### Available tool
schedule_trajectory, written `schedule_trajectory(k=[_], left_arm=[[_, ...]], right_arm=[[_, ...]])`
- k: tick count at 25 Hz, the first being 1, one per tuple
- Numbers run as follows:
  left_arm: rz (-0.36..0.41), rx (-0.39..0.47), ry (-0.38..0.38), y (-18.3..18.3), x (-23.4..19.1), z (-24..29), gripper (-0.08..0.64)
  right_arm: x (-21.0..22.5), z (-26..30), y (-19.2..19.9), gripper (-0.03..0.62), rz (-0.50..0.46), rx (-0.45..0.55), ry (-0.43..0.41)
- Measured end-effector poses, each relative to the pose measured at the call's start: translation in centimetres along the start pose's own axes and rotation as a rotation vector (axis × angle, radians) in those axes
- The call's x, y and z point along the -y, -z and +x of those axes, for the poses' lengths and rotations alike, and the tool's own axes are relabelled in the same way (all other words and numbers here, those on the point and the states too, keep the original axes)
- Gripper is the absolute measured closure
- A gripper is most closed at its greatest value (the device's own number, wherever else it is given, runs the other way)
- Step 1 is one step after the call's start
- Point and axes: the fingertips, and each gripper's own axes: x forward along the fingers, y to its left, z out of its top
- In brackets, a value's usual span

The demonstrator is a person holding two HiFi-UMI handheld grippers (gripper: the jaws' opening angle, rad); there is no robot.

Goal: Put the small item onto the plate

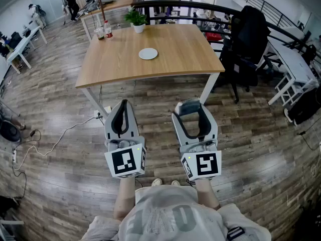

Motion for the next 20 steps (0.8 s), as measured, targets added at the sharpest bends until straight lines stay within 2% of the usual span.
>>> schedule_trajectory(k=[9,14,20], left_arm=[[0.027,0.025,-0.006,-0.9,-2.0,-2.2,0.551],[0.015,0.024,-0.033,-0.7,-5.1,-2.2,0.551],[-0.028,0.015,-0.051,1.3,-8.2,-2.1,0.551]], right_arm=[[-2.2,-0.4,-0.5,0.279,-0.014,0.017,-0.011],[-3.6,0.4,-0.7,0.279,0.046,0.046,-0.008],[-4.8,1.1,0.4,0.279,-0.012,0.009,0.007]])
